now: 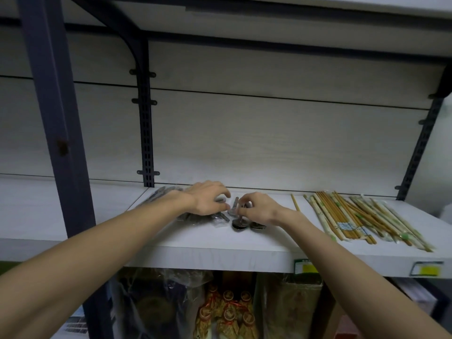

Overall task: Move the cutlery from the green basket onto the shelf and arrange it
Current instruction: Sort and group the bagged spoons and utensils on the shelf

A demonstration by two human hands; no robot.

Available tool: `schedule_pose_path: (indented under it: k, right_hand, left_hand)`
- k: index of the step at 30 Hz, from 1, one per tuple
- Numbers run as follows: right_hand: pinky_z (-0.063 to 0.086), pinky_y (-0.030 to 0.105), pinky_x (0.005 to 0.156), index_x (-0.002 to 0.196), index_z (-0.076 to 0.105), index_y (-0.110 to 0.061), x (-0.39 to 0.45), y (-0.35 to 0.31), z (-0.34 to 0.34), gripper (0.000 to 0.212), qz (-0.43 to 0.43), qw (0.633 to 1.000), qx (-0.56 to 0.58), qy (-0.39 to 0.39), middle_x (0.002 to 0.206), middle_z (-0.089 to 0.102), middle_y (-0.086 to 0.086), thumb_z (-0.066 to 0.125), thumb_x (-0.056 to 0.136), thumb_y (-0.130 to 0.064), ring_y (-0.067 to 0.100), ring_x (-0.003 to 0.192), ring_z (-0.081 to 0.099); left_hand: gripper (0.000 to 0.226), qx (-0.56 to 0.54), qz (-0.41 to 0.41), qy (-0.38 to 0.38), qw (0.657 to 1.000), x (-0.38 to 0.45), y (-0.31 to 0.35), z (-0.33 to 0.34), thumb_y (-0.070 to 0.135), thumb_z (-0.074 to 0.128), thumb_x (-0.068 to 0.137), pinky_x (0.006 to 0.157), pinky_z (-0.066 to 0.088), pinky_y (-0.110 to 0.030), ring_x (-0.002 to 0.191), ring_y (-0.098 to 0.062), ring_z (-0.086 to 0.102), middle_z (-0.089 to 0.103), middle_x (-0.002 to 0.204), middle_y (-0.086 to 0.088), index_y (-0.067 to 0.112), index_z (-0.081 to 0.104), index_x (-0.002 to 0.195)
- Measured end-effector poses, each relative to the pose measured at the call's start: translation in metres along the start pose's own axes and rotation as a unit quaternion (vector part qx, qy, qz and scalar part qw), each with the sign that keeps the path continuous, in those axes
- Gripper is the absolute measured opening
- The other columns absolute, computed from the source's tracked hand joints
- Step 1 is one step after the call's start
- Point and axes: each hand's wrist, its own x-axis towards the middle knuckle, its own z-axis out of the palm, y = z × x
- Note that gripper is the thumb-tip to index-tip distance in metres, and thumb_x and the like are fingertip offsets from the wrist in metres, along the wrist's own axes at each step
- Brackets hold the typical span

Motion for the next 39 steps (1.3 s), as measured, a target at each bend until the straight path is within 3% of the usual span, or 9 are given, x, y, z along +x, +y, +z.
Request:
schedule_pose_path:
  k: [4,7,10,13,16,24,32,35,39]
  right_hand:
    - [0.048,0.038,0.098,0.124,0.066,-0.017,-0.012,0.009,-0.005,0.032,0.019,1.000,-0.011,-0.001,0.122,0.065,0.005,0.053,0.099,-0.032,0.026,0.115,0.059]
    - [0.046,0.038,0.103,0.129,0.064,-0.019,-0.019,0.019,-0.010,0.035,0.029,0.999,0.005,0.019,0.131,0.063,0.004,0.053,0.098,-0.031,0.023,0.122,0.057]
    - [0.049,0.034,0.097,0.130,0.063,-0.017,-0.028,0.028,-0.016,0.039,0.037,0.999,0.001,0.037,0.126,0.066,0.002,0.060,0.095,-0.033,0.019,0.112,0.062]
    - [0.052,0.032,0.088,0.122,0.068,-0.021,-0.037,0.031,-0.019,0.038,0.032,0.999,-0.021,0.038,0.110,0.071,-0.002,0.065,0.090,-0.042,0.016,0.099,0.064]
    - [0.054,0.033,0.081,0.107,0.074,-0.023,-0.042,0.029,-0.016,0.034,0.032,0.999,-0.034,0.009,0.100,0.072,-0.003,0.069,0.085,-0.048,0.016,0.092,0.064]
    - [0.059,0.038,0.079,0.070,0.074,-0.025,-0.041,0.031,-0.015,0.025,0.075,0.997,0.002,0.021,0.083,0.073,-0.004,0.079,0.077,-0.049,0.016,0.086,0.066]
    - [0.056,0.035,0.079,0.080,0.080,-0.015,-0.044,0.047,-0.030,0.036,0.129,0.991,0.020,-0.021,0.088,0.075,0.004,0.081,0.075,-0.051,0.018,0.090,0.067]
    - [0.053,0.032,0.073,0.092,0.079,-0.006,-0.043,0.053,-0.036,0.045,0.140,0.990,0.008,-0.027,0.091,0.076,0.009,0.080,0.078,-0.049,0.016,0.081,0.062]
    - [0.058,0.034,0.081,0.090,0.080,-0.013,-0.046,0.059,-0.044,0.033,0.148,0.988,-0.026,-0.022,0.090,0.074,0.003,0.077,0.082,-0.044,0.019,0.089,0.068]
  left_hand:
    - [0.036,-0.025,0.028,-0.014,0.999,0.002,0.013,0.000,0.046,0.055,0.097,0.098,0.045,-0.041,0.123,-0.022,0.055,0.061,0.133,0.005,0.034,0.061,0.130]
    - [0.030,-0.046,0.037,-0.020,0.998,0.002,0.025,-0.002,0.050,0.058,0.093,0.088,0.047,-0.038,0.111,-0.021,0.059,0.066,0.119,0.006,0.035,0.068,0.117]
    - [0.033,-0.024,0.085,0.000,0.996,0.001,0.034,-0.003,0.053,0.058,0.094,0.080,0.043,-0.033,0.107,-0.016,0.059,0.067,0.118,0.009,0.032,0.070,0.115]
    - [0.038,-0.017,0.094,-0.001,0.995,0.002,0.039,-0.002,0.062,0.055,0.091,0.073,0.050,-0.034,0.093,-0.015,0.063,0.068,0.099,0.013,0.032,0.072,0.106]
    - [0.044,-0.010,0.074,-0.047,0.996,0.006,0.042,0.001,0.069,0.052,0.085,0.076,0.055,-0.039,0.085,-0.014,0.064,0.068,0.090,0.014,0.035,0.073,0.101]
    - [0.046,0.000,0.071,-0.035,0.997,0.009,0.049,0.007,0.067,0.047,0.084,0.078,0.055,-0.043,0.085,-0.018,0.063,0.069,0.088,0.010,0.032,0.074,0.097]
    - [0.065,0.013,0.079,-0.071,0.994,0.013,0.058,0.000,0.088,0.045,0.072,0.074,0.051,-0.033,0.086,-0.008,0.062,0.069,0.089,0.018,0.037,0.073,0.101]
    - [0.063,0.024,0.088,-0.075,0.993,0.016,0.067,-0.002,0.086,0.050,0.068,0.080,0.053,-0.035,0.085,-0.009,0.062,0.068,0.087,0.018,0.037,0.072,0.101]
    - [0.053,0.024,0.115,-0.057,0.991,0.019,0.080,0.000,0.077,0.056,0.075,0.078,0.051,-0.034,0.085,-0.010,0.061,0.067,0.090,0.017,0.034,0.072,0.102]
